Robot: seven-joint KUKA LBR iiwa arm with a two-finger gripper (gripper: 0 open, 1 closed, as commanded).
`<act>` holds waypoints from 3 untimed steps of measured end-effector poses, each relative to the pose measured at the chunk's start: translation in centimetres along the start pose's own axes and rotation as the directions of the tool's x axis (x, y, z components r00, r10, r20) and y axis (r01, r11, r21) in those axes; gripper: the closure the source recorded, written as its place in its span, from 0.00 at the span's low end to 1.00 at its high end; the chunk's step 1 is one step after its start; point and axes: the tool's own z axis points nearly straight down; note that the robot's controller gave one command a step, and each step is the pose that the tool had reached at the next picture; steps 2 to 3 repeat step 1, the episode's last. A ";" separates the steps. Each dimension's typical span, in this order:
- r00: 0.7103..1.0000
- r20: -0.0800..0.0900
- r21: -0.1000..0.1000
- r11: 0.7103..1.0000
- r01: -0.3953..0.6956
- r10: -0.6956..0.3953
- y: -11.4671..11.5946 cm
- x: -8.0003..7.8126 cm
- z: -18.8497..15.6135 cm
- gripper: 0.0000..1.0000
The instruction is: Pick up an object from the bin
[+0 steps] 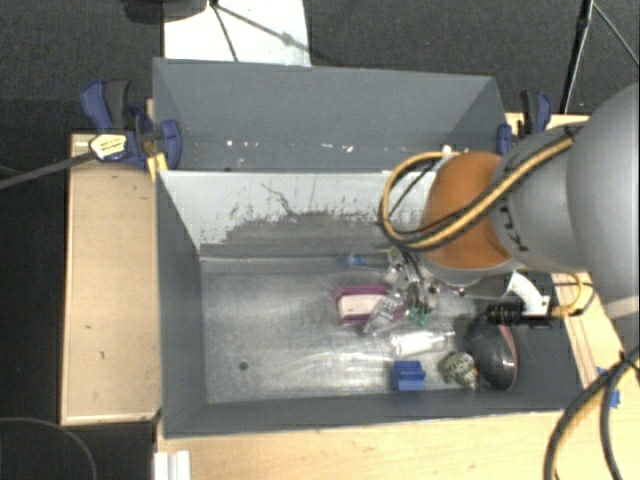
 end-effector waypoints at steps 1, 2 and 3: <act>1.000 -0.009 0.004 1.000 0.016 -0.016 2.3 0.7 -13.4 1.00; 1.000 -0.009 0.004 1.000 0.016 -0.016 2.3 0.7 -13.4 1.00; 1.000 -0.009 0.004 1.000 0.016 -0.016 2.3 0.7 -13.4 1.00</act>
Offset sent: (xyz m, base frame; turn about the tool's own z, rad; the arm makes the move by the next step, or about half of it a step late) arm 0.0010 0.0225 0.1299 -0.0116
